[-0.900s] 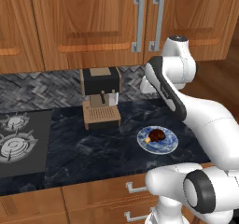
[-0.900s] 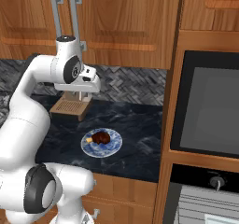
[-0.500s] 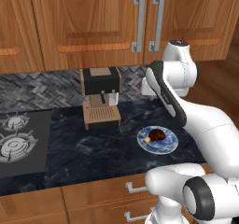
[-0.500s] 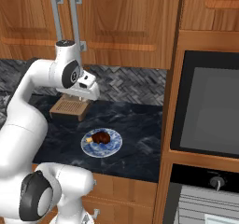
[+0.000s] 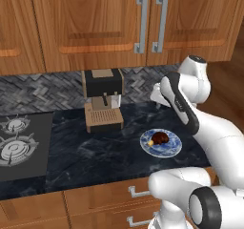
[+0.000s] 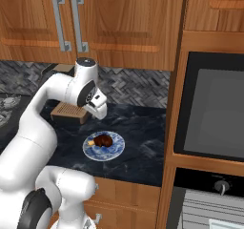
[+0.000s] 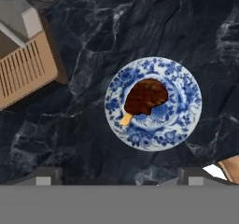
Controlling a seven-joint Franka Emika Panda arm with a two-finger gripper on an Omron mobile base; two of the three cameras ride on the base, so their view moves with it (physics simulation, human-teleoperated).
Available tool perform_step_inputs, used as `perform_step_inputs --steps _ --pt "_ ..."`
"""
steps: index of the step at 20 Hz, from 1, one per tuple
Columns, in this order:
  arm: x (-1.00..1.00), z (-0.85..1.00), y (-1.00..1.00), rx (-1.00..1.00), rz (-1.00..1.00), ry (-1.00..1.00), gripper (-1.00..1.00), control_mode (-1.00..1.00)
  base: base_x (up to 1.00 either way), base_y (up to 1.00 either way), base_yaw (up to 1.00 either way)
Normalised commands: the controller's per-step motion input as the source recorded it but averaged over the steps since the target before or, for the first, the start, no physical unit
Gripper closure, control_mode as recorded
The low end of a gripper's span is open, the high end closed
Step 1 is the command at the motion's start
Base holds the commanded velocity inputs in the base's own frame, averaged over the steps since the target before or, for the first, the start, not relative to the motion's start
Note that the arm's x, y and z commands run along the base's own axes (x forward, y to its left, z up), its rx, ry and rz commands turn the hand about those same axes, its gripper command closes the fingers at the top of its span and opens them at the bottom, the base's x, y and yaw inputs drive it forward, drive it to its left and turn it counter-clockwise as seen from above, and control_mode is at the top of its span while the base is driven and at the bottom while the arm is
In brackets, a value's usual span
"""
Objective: Place the steak on the rack of the oven.
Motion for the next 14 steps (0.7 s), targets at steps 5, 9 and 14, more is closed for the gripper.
perform_step_inputs --steps 5,9,14 --pt "0.13 -0.64 -0.08 0.01 -0.13 0.02 -1.0 -1.0 0.0 0.0 0.0" --pt "0.27 -0.2 -0.39 0.0 -0.07 0.01 -1.0 -1.0 0.0 0.0 0.0" --pt "0.17 -0.42 -0.19 0.0 -0.02 0.11 -1.0 -1.0 0.0 0.0 0.0"
